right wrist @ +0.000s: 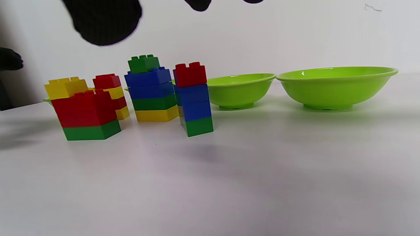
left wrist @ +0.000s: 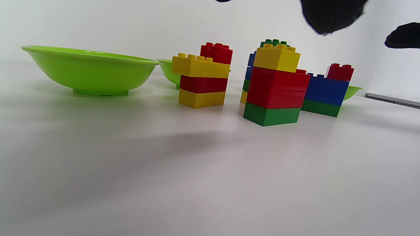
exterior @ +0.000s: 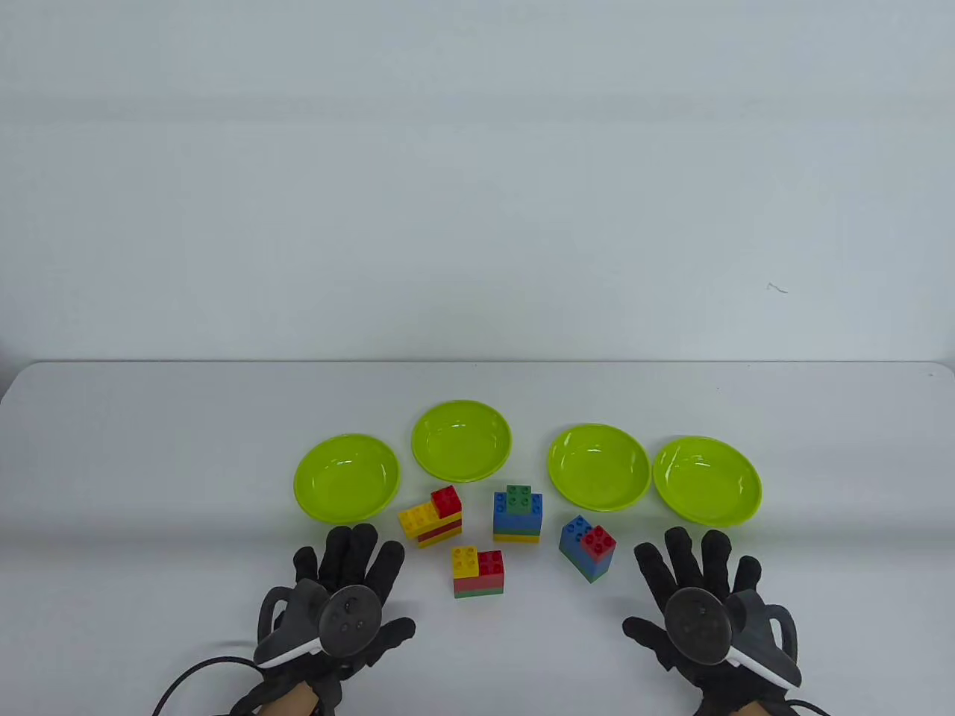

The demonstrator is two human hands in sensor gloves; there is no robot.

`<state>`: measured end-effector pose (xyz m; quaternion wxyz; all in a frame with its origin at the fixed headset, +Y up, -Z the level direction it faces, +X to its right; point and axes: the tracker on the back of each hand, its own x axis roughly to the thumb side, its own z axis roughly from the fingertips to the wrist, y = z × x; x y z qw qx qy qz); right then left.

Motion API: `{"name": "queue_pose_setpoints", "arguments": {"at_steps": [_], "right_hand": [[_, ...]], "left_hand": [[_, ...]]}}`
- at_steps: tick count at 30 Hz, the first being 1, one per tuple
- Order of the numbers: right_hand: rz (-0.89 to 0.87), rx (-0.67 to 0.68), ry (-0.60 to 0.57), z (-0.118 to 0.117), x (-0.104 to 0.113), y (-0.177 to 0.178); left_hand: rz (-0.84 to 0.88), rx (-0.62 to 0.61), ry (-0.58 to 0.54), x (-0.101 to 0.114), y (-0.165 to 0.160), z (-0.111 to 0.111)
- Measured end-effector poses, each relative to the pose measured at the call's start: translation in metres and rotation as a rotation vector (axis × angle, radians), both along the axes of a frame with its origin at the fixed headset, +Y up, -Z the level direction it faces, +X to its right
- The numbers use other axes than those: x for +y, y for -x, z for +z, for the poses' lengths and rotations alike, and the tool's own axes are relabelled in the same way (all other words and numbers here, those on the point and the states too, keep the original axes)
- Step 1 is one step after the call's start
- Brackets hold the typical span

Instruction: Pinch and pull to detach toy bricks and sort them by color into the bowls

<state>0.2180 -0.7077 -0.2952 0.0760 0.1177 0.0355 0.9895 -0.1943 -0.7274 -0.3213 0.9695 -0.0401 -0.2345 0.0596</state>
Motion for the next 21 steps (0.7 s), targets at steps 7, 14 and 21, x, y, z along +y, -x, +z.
{"name": "queue_pose_setpoints", "arguments": {"at_steps": [7, 14, 21], "right_hand": [[-0.007, -0.001, -0.002, 0.0002, 0.0013, -0.0001], [-0.011, -0.002, -0.007, 0.0005, 0.0020, -0.0006], [-0.013, -0.003, -0.008, 0.0008, 0.0018, -0.0013]], "left_hand": [[0.005, 0.003, -0.001, 0.0018, 0.0012, -0.0007], [0.007, 0.009, -0.008, 0.0034, 0.0026, -0.0011], [0.007, 0.017, -0.007, 0.0038, 0.0041, -0.0015]]}}
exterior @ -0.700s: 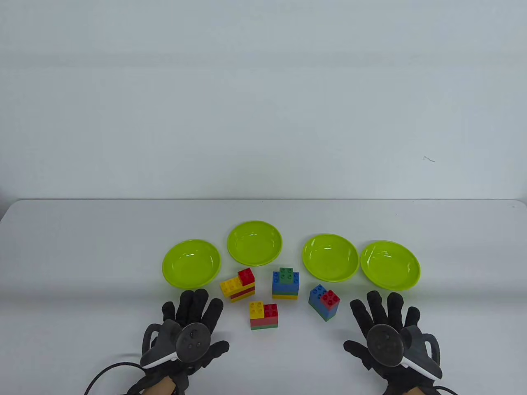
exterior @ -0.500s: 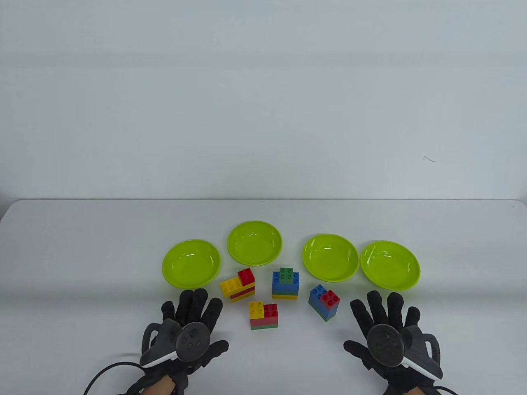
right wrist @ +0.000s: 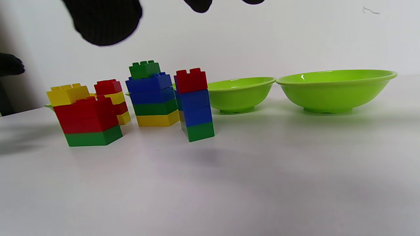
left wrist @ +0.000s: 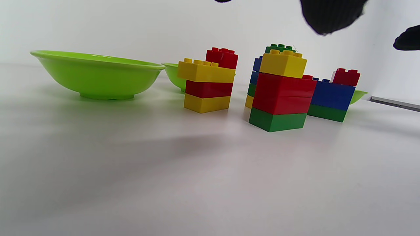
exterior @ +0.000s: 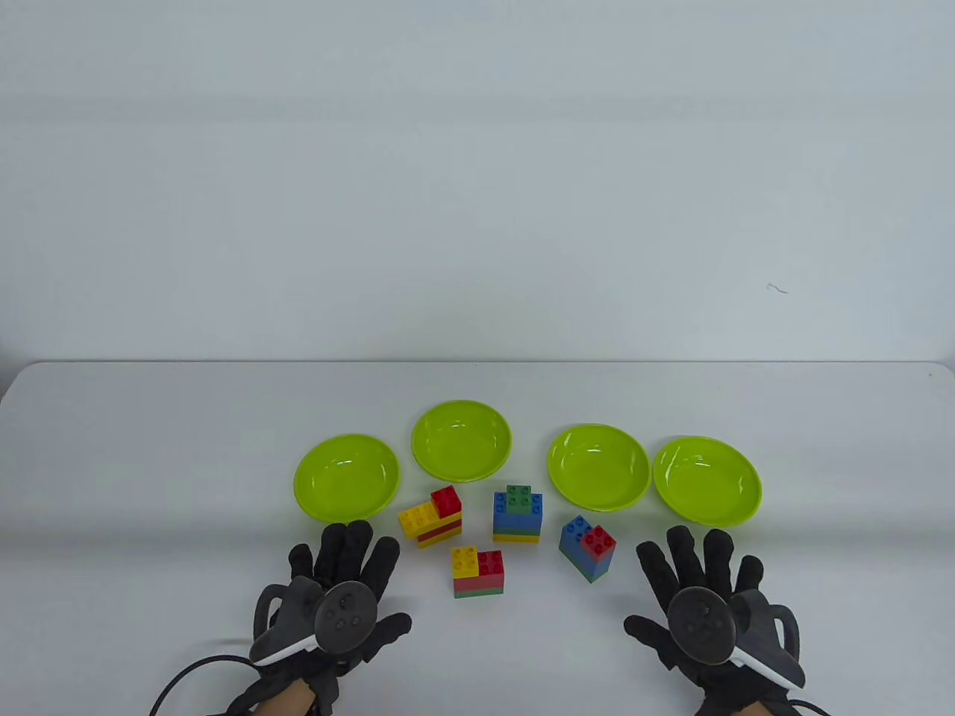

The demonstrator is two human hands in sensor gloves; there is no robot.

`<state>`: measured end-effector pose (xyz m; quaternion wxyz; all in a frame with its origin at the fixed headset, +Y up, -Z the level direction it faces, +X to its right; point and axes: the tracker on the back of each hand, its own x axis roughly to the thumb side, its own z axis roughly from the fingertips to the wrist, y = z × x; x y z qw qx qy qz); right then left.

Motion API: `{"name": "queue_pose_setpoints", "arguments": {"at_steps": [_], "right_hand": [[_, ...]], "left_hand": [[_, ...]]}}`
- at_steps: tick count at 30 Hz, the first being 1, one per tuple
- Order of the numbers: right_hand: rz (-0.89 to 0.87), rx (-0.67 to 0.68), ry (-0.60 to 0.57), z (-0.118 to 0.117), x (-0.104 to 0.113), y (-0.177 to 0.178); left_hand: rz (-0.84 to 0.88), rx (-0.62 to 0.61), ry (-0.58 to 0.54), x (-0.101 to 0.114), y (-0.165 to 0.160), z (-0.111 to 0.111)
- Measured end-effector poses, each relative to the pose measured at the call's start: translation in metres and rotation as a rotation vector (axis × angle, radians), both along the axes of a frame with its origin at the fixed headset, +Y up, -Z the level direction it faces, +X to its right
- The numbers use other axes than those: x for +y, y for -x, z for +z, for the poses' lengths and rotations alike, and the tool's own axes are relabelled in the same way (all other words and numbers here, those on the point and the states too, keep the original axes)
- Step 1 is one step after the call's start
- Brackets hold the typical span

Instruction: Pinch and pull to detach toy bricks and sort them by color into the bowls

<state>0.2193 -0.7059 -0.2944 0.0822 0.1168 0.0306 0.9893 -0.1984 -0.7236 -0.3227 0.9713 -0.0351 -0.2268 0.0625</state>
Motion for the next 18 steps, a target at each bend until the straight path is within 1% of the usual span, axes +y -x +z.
{"name": "queue_pose_setpoints", "arguments": {"at_steps": [5, 8, 12, 18], "right_hand": [[0.002, 0.003, 0.005, 0.000, 0.000, 0.000], [-0.002, 0.004, 0.005, 0.001, 0.001, 0.001], [-0.009, 0.009, -0.008, 0.002, 0.003, 0.001], [-0.005, 0.000, 0.004, 0.000, 0.001, -0.001]], "left_hand": [[0.021, -0.001, -0.019, 0.005, -0.001, -0.003], [0.052, -0.018, -0.039, 0.010, -0.002, -0.013], [0.124, -0.008, -0.069, 0.017, -0.010, -0.039], [0.099, 0.033, -0.051, 0.023, -0.038, -0.093]]}}
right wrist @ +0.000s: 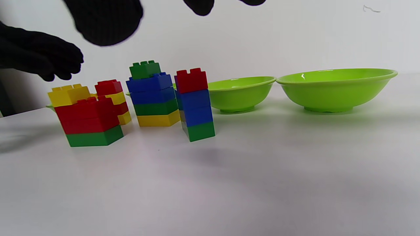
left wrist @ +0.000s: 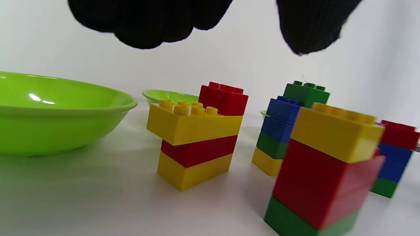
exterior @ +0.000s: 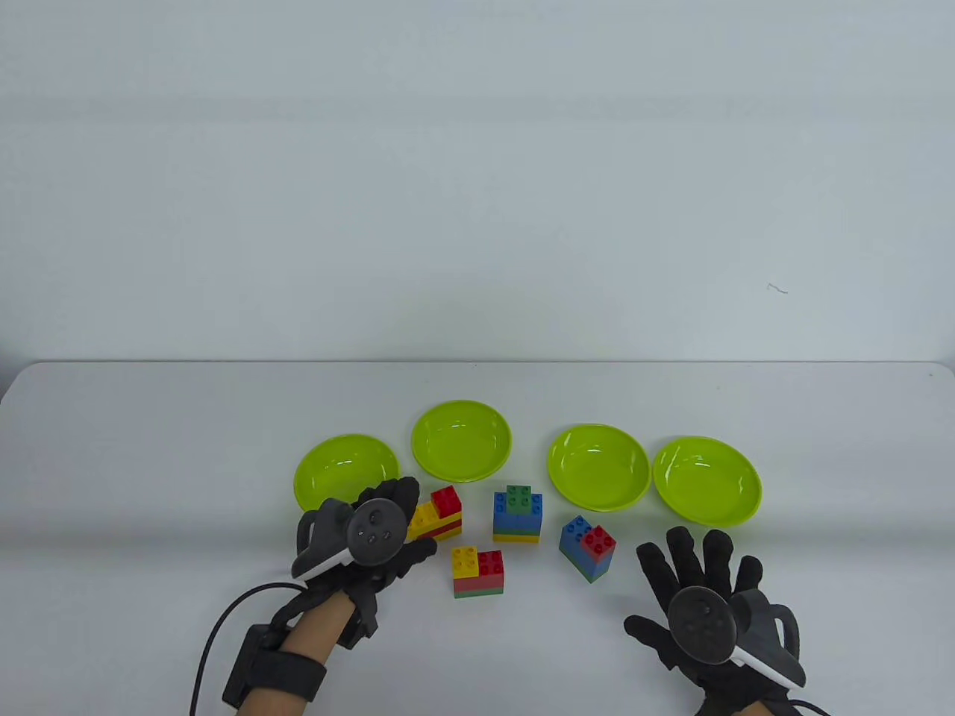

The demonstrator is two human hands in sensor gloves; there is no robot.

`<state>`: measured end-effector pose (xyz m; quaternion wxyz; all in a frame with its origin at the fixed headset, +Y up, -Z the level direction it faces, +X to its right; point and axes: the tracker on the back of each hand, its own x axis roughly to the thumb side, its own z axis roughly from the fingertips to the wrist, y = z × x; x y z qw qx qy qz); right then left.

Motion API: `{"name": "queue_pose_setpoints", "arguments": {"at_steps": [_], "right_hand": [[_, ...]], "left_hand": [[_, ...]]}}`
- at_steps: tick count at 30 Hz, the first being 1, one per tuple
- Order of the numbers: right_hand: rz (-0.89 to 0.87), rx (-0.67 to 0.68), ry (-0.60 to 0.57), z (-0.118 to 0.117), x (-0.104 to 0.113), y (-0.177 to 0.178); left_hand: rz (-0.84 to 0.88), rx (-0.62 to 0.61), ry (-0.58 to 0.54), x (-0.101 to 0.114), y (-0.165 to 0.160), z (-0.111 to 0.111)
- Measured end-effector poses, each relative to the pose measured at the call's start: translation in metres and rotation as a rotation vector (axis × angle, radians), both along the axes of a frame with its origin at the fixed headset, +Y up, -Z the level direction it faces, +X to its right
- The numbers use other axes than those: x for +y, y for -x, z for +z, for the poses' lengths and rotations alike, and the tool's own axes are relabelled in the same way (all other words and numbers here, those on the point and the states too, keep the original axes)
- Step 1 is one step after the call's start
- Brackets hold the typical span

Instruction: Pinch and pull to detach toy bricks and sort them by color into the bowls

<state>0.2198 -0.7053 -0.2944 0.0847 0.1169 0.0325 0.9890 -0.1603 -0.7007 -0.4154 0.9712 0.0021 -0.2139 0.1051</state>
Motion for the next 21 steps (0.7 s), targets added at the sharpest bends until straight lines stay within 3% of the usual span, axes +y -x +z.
{"name": "queue_pose_setpoints", "arguments": {"at_steps": [9, 17, 21], "right_hand": [[-0.006, 0.004, 0.000, 0.000, 0.000, 0.000], [-0.023, 0.006, -0.010, 0.000, 0.002, -0.001], [-0.040, 0.010, -0.019, 0.000, 0.003, 0.000]], "left_hand": [[-0.154, 0.071, 0.083, -0.018, -0.036, -0.044], [-0.175, 0.075, 0.030, -0.023, -0.043, -0.047], [-0.179, 0.054, -0.004, -0.007, -0.039, -0.041]]}}
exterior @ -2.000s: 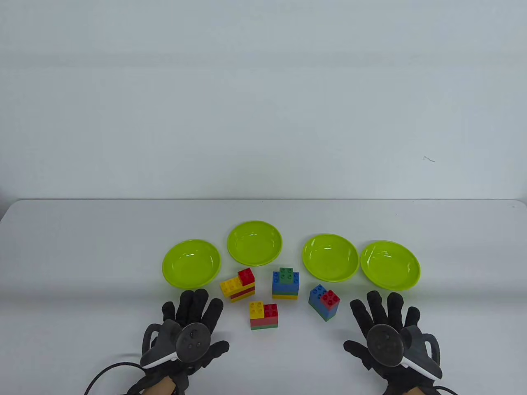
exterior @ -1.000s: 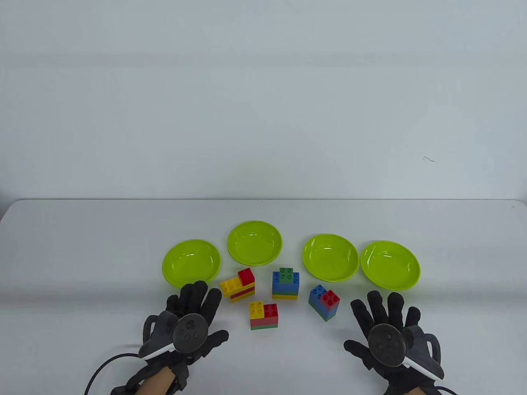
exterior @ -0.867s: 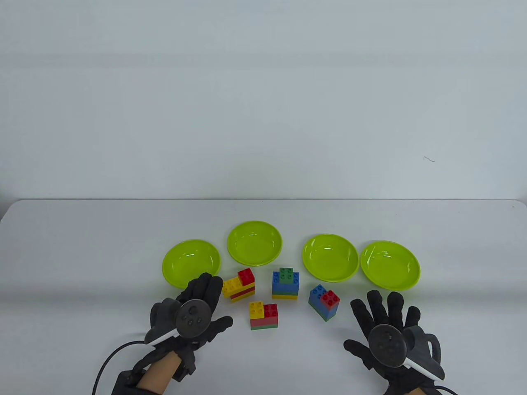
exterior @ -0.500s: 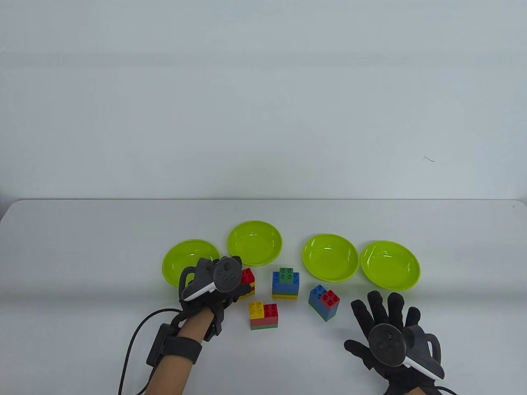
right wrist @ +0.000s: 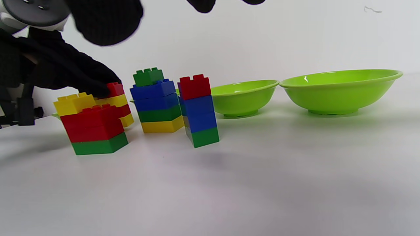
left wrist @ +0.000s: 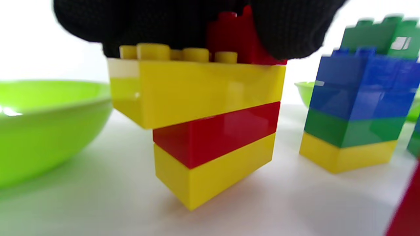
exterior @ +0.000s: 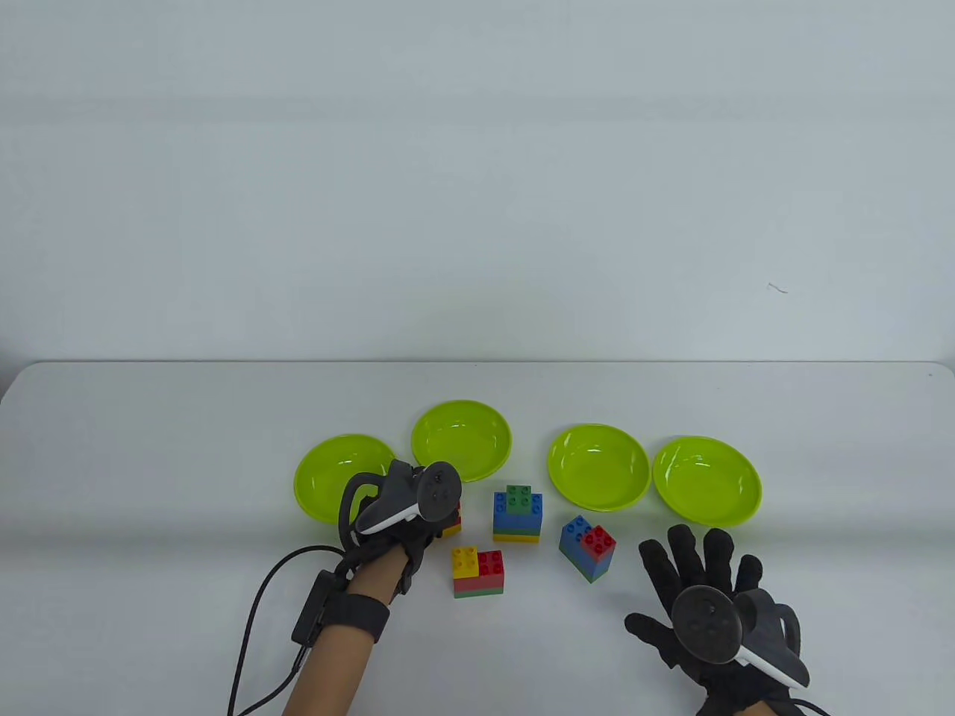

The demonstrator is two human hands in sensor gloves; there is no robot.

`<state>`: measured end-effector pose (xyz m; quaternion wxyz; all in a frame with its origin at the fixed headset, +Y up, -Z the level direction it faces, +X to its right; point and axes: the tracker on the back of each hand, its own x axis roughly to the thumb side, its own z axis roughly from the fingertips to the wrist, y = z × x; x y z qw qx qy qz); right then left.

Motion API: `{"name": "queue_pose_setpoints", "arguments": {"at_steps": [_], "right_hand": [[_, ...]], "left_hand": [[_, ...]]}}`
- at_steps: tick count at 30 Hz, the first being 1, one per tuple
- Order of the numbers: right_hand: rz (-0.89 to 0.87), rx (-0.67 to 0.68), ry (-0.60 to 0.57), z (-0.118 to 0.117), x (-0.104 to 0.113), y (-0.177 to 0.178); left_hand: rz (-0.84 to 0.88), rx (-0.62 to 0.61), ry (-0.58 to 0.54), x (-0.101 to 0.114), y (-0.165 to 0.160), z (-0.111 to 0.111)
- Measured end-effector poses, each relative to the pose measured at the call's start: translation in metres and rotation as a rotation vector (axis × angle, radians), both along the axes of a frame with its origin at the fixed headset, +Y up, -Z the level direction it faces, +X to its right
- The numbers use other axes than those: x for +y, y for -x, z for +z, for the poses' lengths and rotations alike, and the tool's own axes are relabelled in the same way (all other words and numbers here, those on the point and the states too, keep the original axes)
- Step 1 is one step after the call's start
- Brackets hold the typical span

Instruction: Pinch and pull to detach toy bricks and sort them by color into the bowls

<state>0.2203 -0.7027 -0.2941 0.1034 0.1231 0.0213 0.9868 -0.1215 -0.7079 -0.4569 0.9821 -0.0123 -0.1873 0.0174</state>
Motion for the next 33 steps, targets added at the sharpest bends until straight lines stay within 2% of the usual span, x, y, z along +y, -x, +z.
{"name": "queue_pose_setpoints", "arguments": {"at_steps": [3, 5, 9, 12, 16, 22, 27, 33], "right_hand": [[-0.044, 0.030, -0.033, 0.002, 0.004, 0.006], [-0.116, 0.059, -0.074, 0.003, 0.012, 0.014], [-0.303, 0.147, -0.135, 0.000, 0.026, 0.037], [-0.415, 0.200, -0.125, -0.008, 0.030, 0.055], [-0.591, 0.281, -0.052, -0.016, 0.029, 0.079], [-0.763, 0.329, -0.036, -0.014, 0.020, 0.093], [-0.837, 0.292, -0.105, -0.008, 0.014, 0.090], [-0.933, 0.234, -0.156, -0.005, 0.009, 0.090]], "left_hand": [[0.023, -0.034, -0.042, 0.027, 0.005, 0.011], [0.067, -0.081, -0.086, 0.052, 0.008, 0.026], [0.081, -0.161, -0.049, 0.090, 0.002, 0.059], [0.057, -0.248, -0.055, 0.109, -0.011, 0.088], [0.038, -0.360, -0.075, 0.123, -0.034, 0.119], [0.038, -0.479, -0.078, 0.131, -0.064, 0.144], [0.032, -0.500, -0.067, 0.128, -0.073, 0.149], [0.120, -0.493, -0.074, 0.124, -0.070, 0.151]]}}
